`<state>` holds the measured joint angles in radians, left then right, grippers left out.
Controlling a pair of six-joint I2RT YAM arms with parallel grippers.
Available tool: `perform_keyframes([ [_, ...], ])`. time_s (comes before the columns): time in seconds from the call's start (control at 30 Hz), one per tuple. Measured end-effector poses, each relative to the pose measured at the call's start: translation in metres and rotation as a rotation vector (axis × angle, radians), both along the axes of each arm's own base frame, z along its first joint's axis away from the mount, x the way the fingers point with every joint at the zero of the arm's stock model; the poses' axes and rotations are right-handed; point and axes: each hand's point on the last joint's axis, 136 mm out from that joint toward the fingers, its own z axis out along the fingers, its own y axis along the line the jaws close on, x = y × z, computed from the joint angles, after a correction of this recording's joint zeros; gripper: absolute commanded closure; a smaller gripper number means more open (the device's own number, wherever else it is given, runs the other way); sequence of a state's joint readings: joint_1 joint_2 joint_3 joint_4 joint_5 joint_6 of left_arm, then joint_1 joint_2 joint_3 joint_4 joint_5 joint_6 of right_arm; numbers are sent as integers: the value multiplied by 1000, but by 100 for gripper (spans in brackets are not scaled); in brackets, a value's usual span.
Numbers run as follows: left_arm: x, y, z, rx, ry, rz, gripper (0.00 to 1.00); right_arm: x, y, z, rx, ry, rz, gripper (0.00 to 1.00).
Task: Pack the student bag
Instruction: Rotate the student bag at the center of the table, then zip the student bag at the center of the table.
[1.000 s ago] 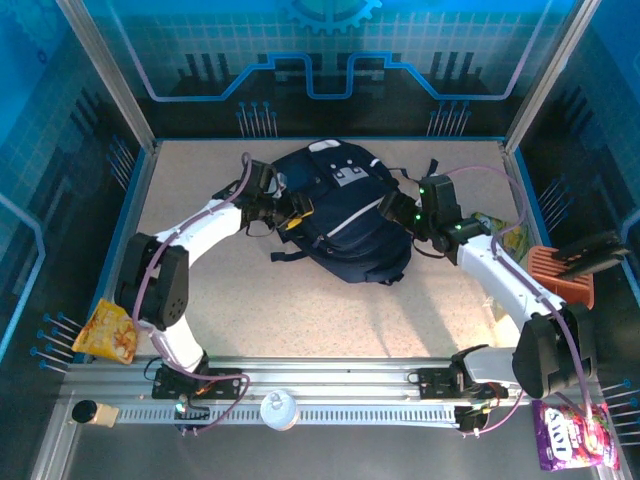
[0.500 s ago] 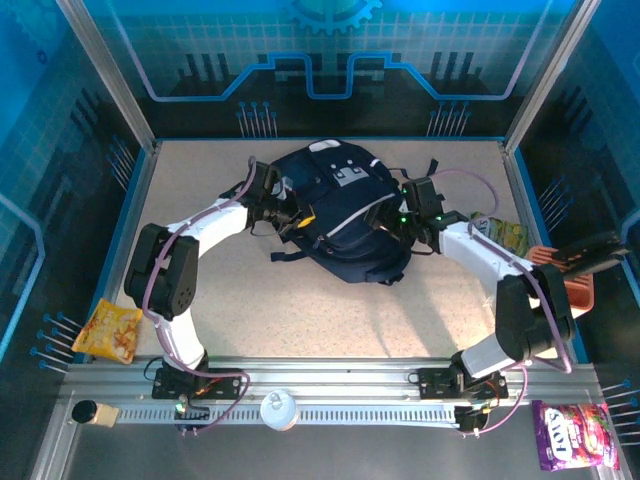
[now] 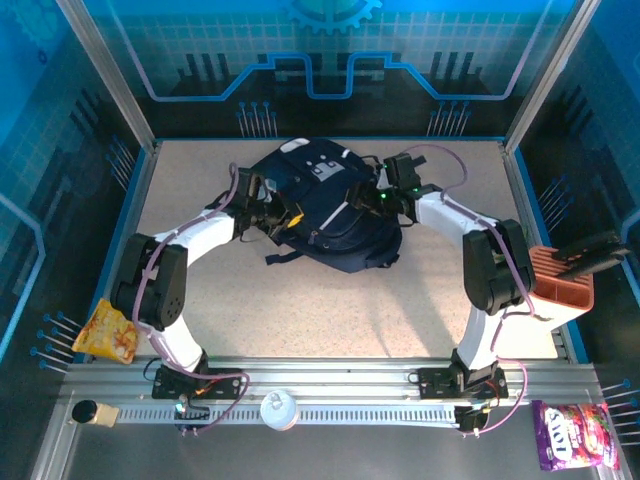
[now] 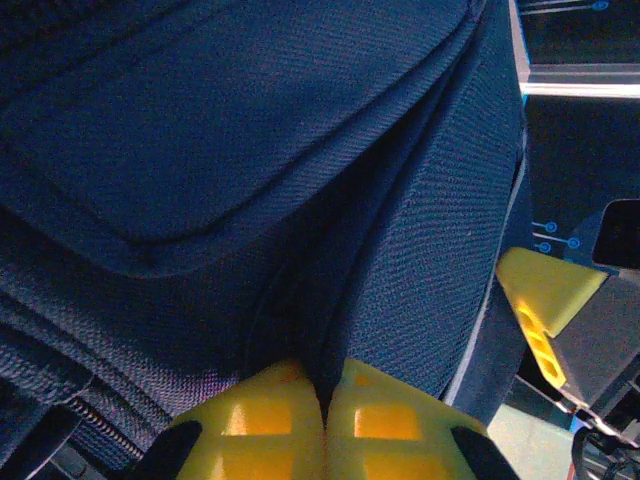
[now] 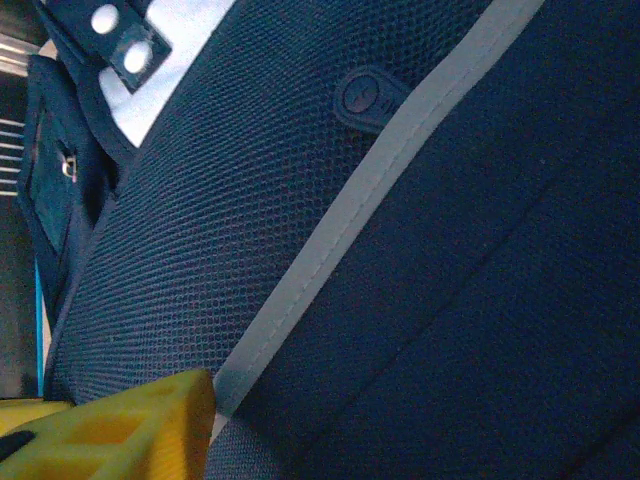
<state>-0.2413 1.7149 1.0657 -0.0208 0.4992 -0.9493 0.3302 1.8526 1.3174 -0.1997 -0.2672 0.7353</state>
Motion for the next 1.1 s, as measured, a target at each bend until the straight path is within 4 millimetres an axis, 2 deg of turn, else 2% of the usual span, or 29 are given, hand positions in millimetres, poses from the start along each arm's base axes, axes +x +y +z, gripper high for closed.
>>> perform_keyframes([
  [0.1,0,4,1,-5,5,20,100,2,3,6,-15,-24,32,34],
  [0.2,1,3,2,-13,6,25,100,-5,-2,9,-44,-26,41,29],
  [0.4,2,1,5,-35,6,30,100,-49,-28,34,-109,-46,14,29],
  [0.5,3,-1,6,-40,8,31,100,-70,-29,47,-125,-72,8,31],
  [0.57,3,-3,7,-46,7,32,100,-86,-20,50,-136,-77,15,33],
  [0.67,4,-8,11,-54,-6,29,100,-107,6,49,-161,-78,39,36],
  [0.83,5,-22,18,-82,-30,27,100,-136,45,45,-217,-90,44,48],
  [0.93,5,-30,20,-110,-45,28,100,-138,58,45,-235,-92,1,52],
  [1.1,3,-33,14,-128,-47,31,100,-124,76,41,-284,-90,-67,57],
])
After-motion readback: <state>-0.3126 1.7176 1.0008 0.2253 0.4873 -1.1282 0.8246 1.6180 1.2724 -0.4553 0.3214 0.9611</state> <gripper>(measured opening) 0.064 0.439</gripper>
